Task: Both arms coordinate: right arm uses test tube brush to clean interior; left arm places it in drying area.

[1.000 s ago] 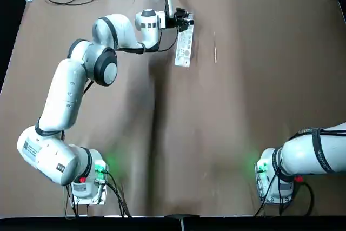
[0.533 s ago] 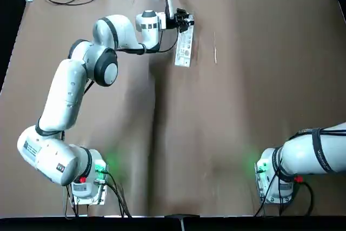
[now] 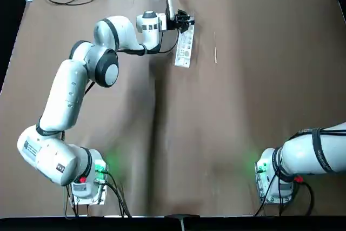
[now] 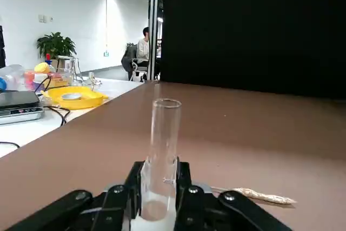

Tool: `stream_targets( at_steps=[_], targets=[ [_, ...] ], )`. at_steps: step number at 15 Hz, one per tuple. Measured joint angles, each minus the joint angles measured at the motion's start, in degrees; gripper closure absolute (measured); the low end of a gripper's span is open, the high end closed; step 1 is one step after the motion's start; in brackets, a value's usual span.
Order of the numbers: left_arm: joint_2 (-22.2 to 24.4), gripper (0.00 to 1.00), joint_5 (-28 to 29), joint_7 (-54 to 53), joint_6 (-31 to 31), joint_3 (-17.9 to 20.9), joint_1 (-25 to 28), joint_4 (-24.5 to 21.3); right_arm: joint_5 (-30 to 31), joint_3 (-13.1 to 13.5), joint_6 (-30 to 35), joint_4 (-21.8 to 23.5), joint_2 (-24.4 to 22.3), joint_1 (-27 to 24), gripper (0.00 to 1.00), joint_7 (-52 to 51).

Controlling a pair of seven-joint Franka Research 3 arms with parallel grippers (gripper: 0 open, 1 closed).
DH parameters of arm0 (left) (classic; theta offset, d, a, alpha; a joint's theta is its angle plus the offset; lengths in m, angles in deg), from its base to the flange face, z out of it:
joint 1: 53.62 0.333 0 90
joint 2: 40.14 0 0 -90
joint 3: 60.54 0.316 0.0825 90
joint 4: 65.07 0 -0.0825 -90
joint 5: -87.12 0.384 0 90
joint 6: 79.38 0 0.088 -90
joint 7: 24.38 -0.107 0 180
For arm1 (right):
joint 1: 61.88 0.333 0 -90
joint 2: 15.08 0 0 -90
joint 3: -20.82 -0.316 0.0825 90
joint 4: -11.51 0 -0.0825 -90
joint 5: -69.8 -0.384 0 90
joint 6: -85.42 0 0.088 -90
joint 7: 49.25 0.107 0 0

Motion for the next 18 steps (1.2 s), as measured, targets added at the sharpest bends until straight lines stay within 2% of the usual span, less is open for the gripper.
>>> stream_targets(
  at_steps=[6,14,18],
  targets=[
    [-0.04,0.75,-0.06,-0.08,0.0,0.25,0.0,0.25,0.0,0.04,0.0,0.0,0.0,-0.5,0.0,-0.01],
    [-0.03,0.76,-0.07,-0.1,0.0,0.43,-0.02,0.86,-0.02,-0.12,0.08,0.0,0.0,-0.5,0.0,-0.03],
    [0.81,0.77,-0.07,-0.1,0.0,2.19,-0.05,2.05,-0.02,-0.24,0.08,0.0,0.0,-0.49,0.0,-0.04]
  ],
)
